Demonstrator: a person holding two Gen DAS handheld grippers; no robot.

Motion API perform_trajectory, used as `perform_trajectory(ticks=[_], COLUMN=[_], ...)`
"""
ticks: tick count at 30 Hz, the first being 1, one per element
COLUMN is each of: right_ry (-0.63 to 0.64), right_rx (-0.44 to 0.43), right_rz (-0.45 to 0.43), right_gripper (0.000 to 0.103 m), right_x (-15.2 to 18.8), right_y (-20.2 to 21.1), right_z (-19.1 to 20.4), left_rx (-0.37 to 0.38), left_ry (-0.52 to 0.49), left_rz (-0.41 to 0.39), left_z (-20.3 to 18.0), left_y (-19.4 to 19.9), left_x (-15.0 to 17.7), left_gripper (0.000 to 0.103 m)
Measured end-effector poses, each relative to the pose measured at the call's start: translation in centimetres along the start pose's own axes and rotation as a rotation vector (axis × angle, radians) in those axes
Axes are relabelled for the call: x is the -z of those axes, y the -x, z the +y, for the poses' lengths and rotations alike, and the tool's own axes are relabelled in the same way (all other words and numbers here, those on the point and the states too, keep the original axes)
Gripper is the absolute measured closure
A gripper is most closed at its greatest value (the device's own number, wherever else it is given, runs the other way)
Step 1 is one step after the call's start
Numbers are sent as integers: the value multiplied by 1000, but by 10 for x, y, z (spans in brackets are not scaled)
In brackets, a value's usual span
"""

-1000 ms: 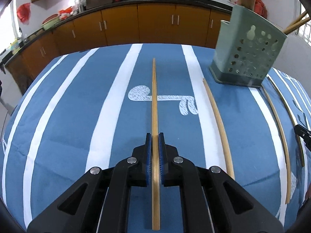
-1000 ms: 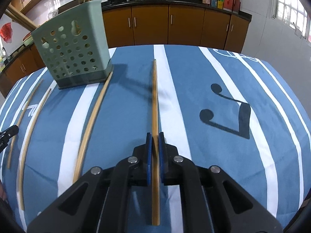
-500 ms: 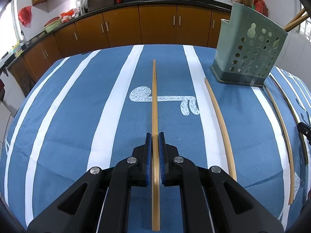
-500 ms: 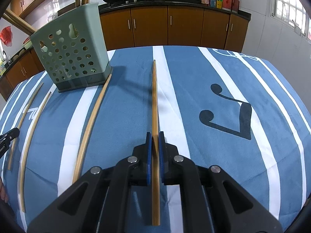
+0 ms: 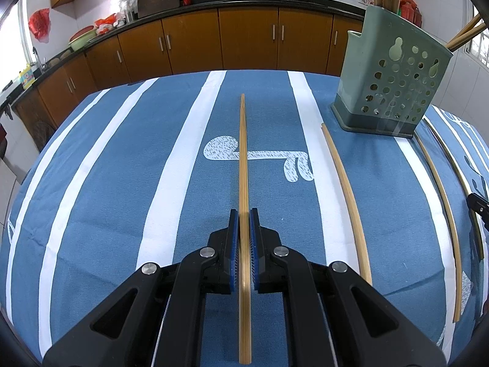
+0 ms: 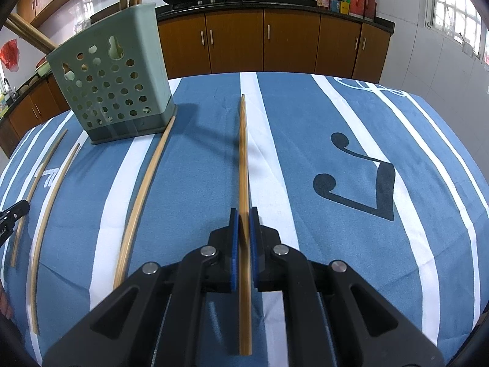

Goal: Organize utensils
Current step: 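Lift both held chopsticks upright and carry them toward the green basket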

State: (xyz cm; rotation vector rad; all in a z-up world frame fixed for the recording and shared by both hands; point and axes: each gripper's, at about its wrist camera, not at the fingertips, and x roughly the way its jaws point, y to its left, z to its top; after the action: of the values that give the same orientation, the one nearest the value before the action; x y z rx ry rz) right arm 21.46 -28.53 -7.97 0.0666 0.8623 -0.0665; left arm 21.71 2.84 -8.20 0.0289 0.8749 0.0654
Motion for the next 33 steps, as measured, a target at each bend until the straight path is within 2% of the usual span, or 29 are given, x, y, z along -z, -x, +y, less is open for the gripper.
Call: perform_trajectory(ticks=[18, 26, 33], right_ry=[4, 7, -3], right_rx=[4, -6, -23], right_rz=[0, 1, 5], right_gripper=[94, 94, 95], right_x=[1, 10, 9], right_y=[1, 8, 12], right_z=[0, -1, -4], left_rx=[1, 39, 47], left_ry=[1, -38, -63], left_rz=[1, 2, 15], left_z=[0, -6, -6], left_y=[0, 12, 13], left_x=[0, 14, 13], left_gripper=[95, 95, 96])
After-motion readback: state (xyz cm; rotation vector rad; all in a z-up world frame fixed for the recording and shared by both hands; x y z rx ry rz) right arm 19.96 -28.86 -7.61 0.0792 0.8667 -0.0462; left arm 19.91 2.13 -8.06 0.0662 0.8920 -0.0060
